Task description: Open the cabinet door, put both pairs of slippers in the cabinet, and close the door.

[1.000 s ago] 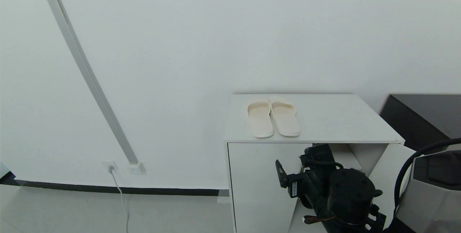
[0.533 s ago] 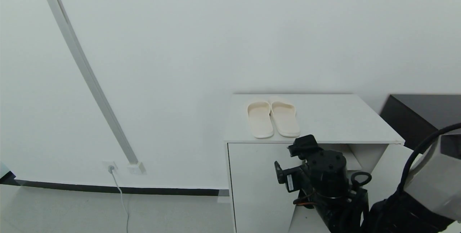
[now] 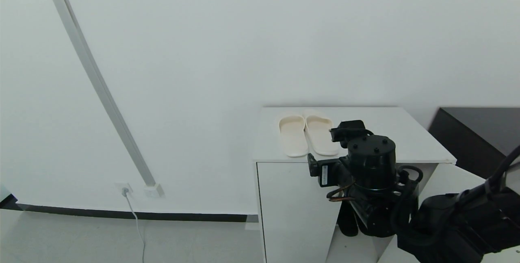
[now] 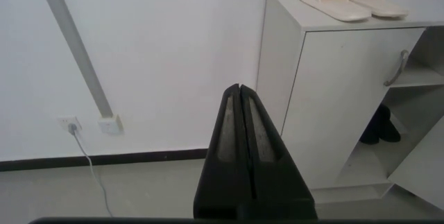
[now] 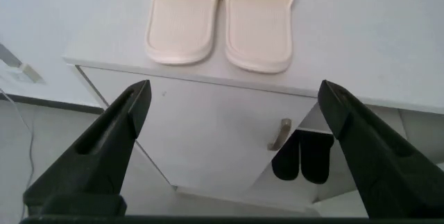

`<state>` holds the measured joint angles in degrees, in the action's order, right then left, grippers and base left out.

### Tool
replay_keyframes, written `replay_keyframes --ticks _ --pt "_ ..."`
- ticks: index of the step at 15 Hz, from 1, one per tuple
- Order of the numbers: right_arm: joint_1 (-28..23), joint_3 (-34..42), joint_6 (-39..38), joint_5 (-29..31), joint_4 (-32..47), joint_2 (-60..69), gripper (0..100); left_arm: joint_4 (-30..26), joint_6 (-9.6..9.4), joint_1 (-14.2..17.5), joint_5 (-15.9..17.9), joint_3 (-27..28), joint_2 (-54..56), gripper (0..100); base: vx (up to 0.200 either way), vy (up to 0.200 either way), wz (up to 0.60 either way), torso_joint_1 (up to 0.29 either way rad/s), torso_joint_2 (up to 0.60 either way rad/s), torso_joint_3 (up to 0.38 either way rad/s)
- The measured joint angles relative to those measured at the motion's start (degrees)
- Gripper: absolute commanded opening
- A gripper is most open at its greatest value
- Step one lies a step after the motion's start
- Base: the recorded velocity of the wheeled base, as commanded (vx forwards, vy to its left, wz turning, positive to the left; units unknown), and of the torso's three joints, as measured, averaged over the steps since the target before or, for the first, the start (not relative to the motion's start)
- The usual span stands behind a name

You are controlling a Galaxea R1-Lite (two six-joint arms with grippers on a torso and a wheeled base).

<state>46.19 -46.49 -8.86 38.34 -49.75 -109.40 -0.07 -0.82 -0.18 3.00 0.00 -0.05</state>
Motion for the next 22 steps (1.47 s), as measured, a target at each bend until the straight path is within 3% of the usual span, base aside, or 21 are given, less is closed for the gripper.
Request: replay_keyframes --ticks 9,15,22 --pt "0.0 1.1 -0.5 -0.4 -4.1 -2.9 100 0.0 0.06 0.0 0.0 0.0 0.0 0 0.2 0.0 0.0 0.006 0.0 0.002" --pt "-1.2 -3.0 -2.4 -4.3 -2.0 -6.9 100 0.0 0.3 0.0 -0.2 0.0 0.0 0 0.0 0.0 0.0 0.0 0.0 0.0" --pt "-3.7 -11.3 -2.3 -4.6 0.5 -12.8 100 0.0 0.3 0.0 -0.2 0.0 0.0 0 0.0 0.0 0.0 0.0 0.0 0.0"
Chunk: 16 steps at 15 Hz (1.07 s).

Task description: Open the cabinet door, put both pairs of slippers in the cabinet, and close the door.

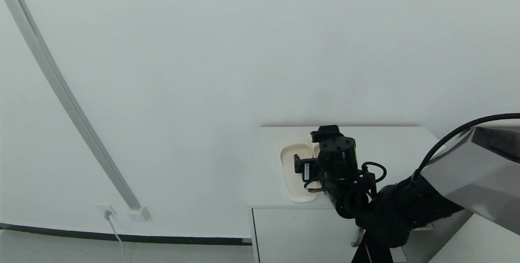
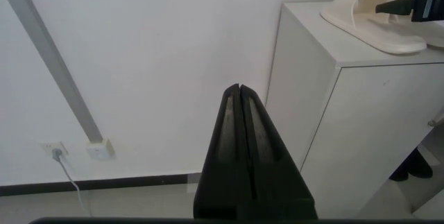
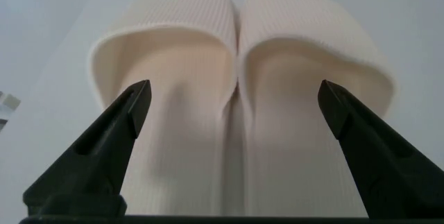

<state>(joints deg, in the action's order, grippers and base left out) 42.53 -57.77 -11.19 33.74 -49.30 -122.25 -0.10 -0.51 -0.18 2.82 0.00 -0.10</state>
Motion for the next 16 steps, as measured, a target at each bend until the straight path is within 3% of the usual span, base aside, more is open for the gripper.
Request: replay_keyframes --ticks 8,9,16 --pt "-2.7 -9.0 0.9 -2.2 0.1 -6.5 100 0.0 -0.02 0.0 0.0 0.0 0.0 0 0.0 0.0 0.0 0.0 0.0 0.0" --pt "-3.0 -9.5 1.3 -2.2 0.1 -6.9 0 0.0 -0.02 0.0 0.0 0.0 0.0 0 0.0 0.0 0.0 0.0 0.0 0.0" --pt "-3.3 -9.7 1.5 -2.1 -0.1 -7.8 0 0.0 -0.02 0.0 0.0 0.0 0.0 0 0.0 0.0 0.0 0.0 0.0 0.0"
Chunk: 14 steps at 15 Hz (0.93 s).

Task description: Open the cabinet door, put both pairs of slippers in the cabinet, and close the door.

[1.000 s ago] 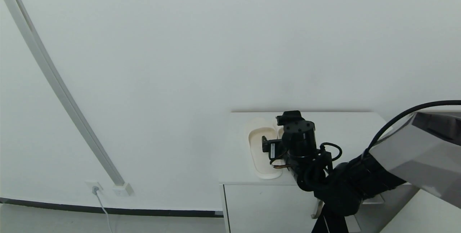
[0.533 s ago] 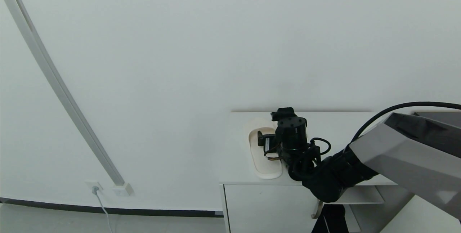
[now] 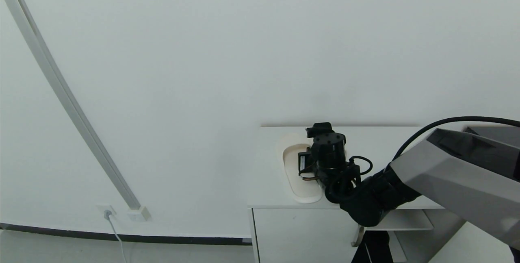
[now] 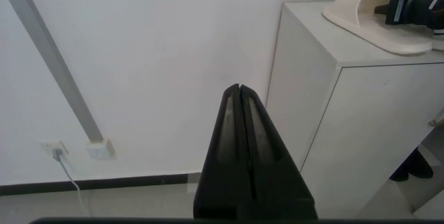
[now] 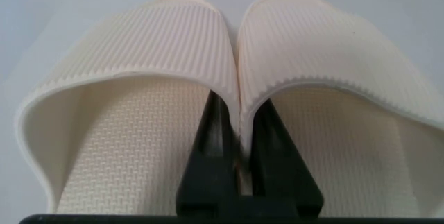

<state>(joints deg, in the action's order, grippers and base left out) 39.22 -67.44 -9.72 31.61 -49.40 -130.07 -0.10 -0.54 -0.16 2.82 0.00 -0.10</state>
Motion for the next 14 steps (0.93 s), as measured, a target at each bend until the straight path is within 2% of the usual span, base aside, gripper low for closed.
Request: replay_keyframes --ticks 4,6,11,13,14 --pt "1.3 6.2 0.7 -0.2 -0.4 6.0 0 0.0 0.0 0.0 0.0 0.0 0.0 0 0.0 0.0 0.0 0.0 0.0 0.0" --pt "2.9 13.0 1.9 -2.5 -2.1 11.0 0 0.0 0.0 0.0 0.0 0.0 0.0 0 0.0 0.0 0.0 0.0 0.0 0.0" --pt "6.8 34.5 5.8 -13.3 -3.7 28.6 0 0.0 -0.06 0.0 0.1 0.0 0.0 0 0.0 0.0 0.0 0.0 0.0 0.0" --pt "9.9 40.5 7.3 -14.0 -3.5 34.1 0 0.0 0.0 0.0 0.1 0.0 0.0 0 0.0 0.0 0.0 0.0 0.0 0.0" --pt "10.8 41.2 6.8 -13.6 -3.5 35.5 0 0.0 0.05 0.0 0.0 0.0 0.0 0 0.0 0.0 0.0 0.0 0.0 0.0"
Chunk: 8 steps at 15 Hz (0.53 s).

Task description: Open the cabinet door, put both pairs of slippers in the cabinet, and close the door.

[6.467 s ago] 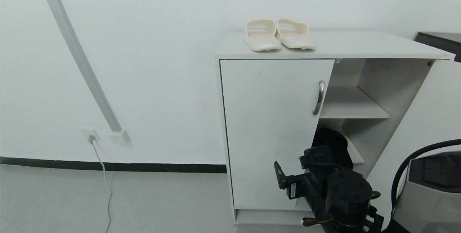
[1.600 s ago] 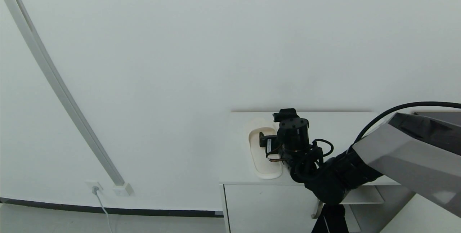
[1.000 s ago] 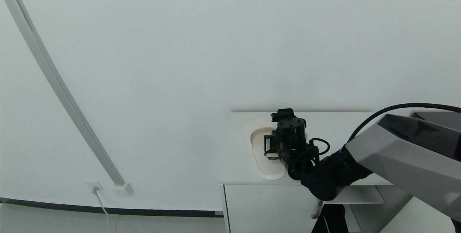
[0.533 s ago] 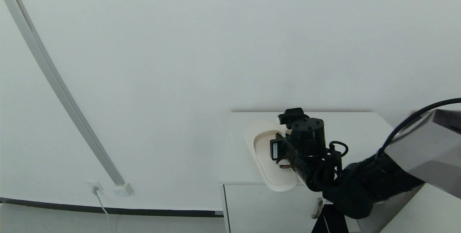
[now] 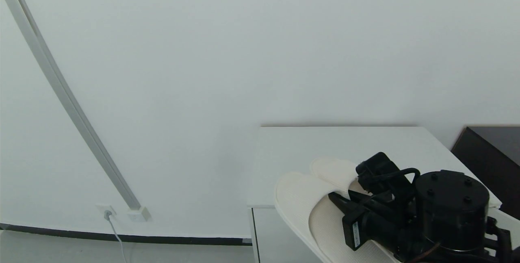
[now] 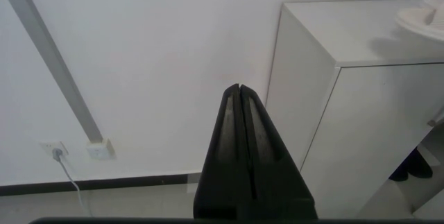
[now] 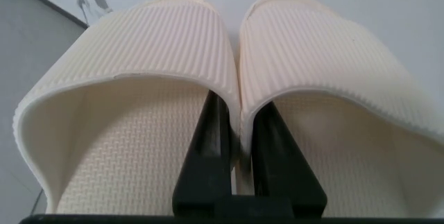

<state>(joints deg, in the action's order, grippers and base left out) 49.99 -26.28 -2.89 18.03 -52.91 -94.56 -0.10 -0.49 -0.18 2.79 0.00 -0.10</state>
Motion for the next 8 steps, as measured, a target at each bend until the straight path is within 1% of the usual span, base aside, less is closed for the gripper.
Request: replay_keyframes --ticks 2,6,8 --pt "0.7 0.3 -1.7 0.4 0.0 1.1 0 0.0 0.09 0.0 0.0 0.0 0.0 0 0.0 0.0 0.0 0.0 0.0 0.0" --pt "0.9 0.3 -1.9 0.5 0.0 1.7 0 0.0 0.22 0.0 -0.1 0.0 0.0 0 0.0 0.0 0.0 0.0 0.0 0.0" --pt "1.4 0.3 -1.9 0.5 0.0 1.7 0 0.0 0.2 0.0 0.0 0.0 0.0 0 -0.2 0.0 0.0 0.002 0.0 0.005"
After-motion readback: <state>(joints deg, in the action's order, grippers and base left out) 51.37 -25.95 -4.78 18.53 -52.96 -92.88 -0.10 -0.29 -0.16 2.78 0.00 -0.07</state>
